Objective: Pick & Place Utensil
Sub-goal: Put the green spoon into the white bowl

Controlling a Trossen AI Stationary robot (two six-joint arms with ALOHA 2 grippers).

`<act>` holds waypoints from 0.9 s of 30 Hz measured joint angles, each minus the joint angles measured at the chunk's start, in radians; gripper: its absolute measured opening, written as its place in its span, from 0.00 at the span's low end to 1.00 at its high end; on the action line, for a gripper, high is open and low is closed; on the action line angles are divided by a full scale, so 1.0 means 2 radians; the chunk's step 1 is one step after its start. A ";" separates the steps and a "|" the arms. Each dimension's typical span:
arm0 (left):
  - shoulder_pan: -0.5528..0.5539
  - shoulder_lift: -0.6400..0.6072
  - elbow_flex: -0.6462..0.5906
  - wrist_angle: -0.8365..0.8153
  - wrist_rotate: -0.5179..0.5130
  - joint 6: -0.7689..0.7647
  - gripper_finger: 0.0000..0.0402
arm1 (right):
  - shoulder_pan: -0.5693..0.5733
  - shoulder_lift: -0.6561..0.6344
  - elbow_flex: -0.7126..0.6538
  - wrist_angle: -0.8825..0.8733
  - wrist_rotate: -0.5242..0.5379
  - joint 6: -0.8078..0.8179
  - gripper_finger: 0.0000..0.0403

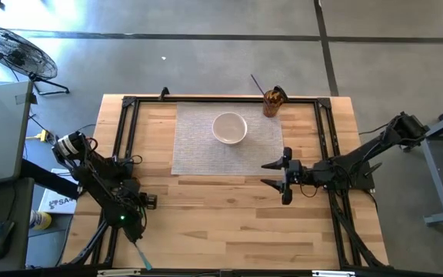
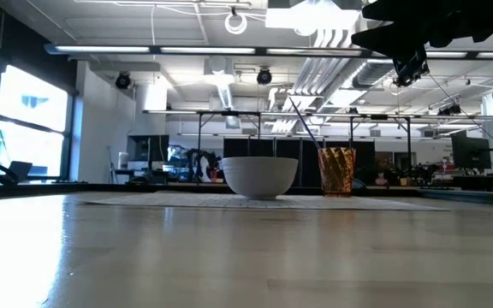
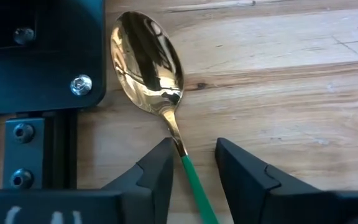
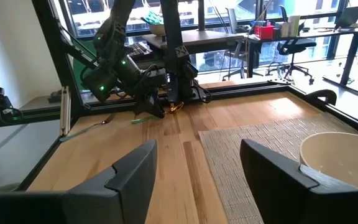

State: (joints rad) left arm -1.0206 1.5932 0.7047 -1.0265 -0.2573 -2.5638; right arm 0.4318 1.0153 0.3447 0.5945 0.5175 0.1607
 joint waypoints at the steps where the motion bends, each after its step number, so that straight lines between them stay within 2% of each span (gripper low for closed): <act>1: 0.000 0.000 0.000 0.001 -0.002 0.000 0.27 | 0.000 0.000 0.000 0.000 0.000 0.000 0.56; 10: 0.000 0.000 0.000 0.009 -0.031 0.010 0.03 | 0.000 0.000 0.000 -0.001 0.000 0.000 0.56; 20: 0.000 0.001 0.002 0.007 -0.038 0.019 0.02 | 0.000 0.000 0.000 -0.001 0.000 0.000 0.56; 27: 0.008 0.001 0.036 -0.016 -0.105 0.056 0.01 | 0.000 0.000 0.000 0.001 0.001 0.000 0.56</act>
State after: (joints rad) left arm -1.0053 1.5959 0.7767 -1.0578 -0.4663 -2.4511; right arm 0.4318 1.0153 0.3447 0.5957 0.5196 0.1608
